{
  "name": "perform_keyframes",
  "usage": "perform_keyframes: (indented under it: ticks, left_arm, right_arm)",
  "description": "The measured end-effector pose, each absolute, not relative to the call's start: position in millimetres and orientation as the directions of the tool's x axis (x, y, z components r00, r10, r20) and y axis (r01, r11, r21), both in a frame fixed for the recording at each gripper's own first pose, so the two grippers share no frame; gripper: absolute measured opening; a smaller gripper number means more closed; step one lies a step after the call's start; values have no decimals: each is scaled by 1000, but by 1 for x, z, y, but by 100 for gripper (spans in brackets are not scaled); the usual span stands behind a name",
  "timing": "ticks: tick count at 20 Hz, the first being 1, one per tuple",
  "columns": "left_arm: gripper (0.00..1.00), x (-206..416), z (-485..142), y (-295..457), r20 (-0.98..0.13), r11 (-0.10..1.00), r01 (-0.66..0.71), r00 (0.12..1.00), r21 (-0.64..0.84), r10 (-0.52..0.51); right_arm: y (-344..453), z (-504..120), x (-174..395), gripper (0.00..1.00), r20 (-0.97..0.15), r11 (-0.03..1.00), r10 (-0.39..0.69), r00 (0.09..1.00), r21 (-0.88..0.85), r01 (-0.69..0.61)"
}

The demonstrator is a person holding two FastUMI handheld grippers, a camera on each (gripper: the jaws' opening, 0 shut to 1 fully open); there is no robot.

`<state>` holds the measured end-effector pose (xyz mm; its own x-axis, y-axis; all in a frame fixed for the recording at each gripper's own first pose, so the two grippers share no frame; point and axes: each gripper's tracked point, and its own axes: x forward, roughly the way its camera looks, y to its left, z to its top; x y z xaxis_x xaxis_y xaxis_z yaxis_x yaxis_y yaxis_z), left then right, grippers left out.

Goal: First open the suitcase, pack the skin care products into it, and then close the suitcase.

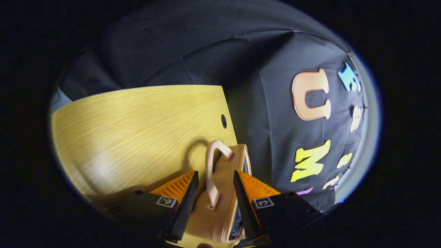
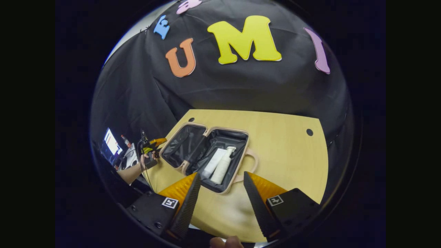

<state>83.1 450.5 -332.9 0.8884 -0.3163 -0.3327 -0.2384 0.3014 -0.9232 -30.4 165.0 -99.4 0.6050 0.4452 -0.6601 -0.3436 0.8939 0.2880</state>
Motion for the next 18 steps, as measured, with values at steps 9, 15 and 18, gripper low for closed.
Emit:
perform_keyframes:
  ticks: [9,15,18]
  left_arm:
    - [9,99,-337,448,-406,260,-338,869,-905,-282]
    - [7,100,-253,439,-390,451,-264,896,-853,-212]
    - [7,97,-176,400,-322,596,-131,919,-792,-227]
  right_arm:
    - [159,-104,-41,71,-654,907,415,632,244,-342]
    - [123,-81,-33,71,-564,918,390,728,305,-255]
    - [89,-67,-24,75,-510,931,338,791,302,-203]
